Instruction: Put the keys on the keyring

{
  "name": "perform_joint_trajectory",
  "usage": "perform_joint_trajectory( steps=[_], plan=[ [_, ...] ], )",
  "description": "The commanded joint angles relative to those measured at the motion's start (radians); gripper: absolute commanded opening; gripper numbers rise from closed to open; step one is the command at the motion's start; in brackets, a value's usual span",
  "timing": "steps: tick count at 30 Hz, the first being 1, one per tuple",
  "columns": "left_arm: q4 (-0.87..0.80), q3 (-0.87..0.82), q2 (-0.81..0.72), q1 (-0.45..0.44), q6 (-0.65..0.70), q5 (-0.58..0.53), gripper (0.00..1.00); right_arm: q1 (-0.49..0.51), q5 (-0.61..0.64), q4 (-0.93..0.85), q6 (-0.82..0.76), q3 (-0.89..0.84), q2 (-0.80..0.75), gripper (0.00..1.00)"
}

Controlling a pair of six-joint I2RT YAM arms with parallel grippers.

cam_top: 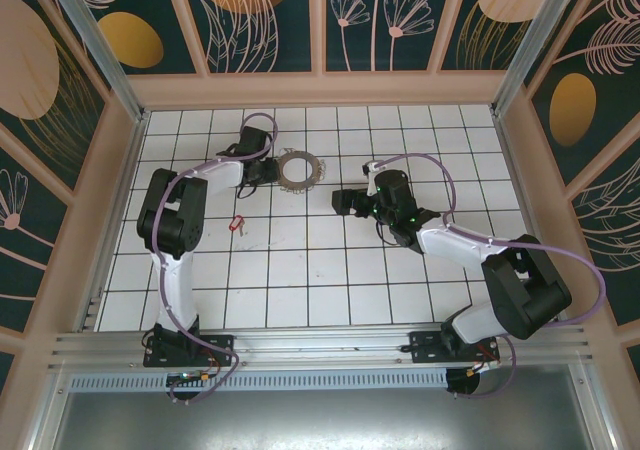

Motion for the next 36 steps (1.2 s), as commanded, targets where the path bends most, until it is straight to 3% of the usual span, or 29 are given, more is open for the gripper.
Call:
perform_joint_trajectory(
  steps=[1, 6, 20, 27, 36],
  plan=[
    [0.011, 0.034, 0.027, -0.008, -0.024, 0.014, 0.38, -0.006, 0.013, 0.0, -0.019, -0.006, -0.018, 0.99],
    [0.011, 0.035, 0.033, -0.016, -0.028, 0.018, 0.29, -0.011, 0.02, 0.0, -0.023, -0.017, -0.032, 0.99],
    [0.025, -0.016, -0.004, -0.02, -0.03, 0.035, 0.18, -0.031, 0.034, -0.014, -0.033, -0.032, -0.068, 0.99],
    [0.028, -0.035, -0.028, -0.02, -0.03, 0.056, 0.07, -0.031, 0.039, -0.024, -0.036, -0.038, -0.09, 0.99],
    [-0.054, -0.049, -0.088, -0.073, 0.072, 0.105, 0.0, -0.031, 0.041, -0.029, -0.033, -0.055, -0.117, 0.99]
  ],
)
